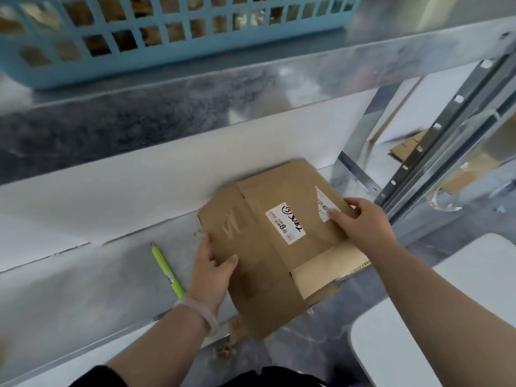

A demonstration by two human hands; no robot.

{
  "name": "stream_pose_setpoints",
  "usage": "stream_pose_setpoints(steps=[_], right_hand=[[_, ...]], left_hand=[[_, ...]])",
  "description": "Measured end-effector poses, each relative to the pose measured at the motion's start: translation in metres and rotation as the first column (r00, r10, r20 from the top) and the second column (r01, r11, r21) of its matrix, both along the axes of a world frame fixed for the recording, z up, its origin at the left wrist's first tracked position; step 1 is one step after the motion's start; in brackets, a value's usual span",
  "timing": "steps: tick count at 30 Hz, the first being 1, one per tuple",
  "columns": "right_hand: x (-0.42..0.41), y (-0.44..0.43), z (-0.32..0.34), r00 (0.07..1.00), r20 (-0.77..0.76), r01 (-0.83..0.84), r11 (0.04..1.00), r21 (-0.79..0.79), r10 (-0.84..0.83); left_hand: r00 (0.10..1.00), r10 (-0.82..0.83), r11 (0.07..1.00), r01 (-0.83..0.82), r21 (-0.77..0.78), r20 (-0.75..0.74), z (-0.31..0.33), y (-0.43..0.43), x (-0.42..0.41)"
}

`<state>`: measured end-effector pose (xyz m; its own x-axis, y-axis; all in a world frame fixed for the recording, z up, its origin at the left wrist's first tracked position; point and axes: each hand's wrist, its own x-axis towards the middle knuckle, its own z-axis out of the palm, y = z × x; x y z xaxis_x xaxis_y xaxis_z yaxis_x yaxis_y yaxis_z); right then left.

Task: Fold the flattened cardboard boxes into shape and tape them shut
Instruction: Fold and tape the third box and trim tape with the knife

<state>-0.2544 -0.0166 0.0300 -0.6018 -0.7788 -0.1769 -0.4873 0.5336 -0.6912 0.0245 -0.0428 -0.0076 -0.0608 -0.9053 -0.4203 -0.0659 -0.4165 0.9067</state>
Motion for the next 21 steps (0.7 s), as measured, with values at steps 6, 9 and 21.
stream_pose_setpoints(steps=[6,9,21], right_hand=[[0.014,0.012,0.019,0.991,0.131,-0.024,0.995,-0.102,0.037],[0.028,0.01,0.027,0.967,0.228,-0.088,0.988,-0.129,0.116],[0.167,0.025,0.024,0.86,0.252,-0.413,0.896,-0.165,0.443]], left_hand=[[0.997,0.052,0.976,-0.037,-0.213,0.066,0.023,-0.021,0.029],[0.997,0.075,0.966,-0.064,-0.249,0.032,0.034,-0.02,0.051],[0.958,0.287,0.879,-0.269,-0.394,-0.014,0.055,0.014,0.188]])
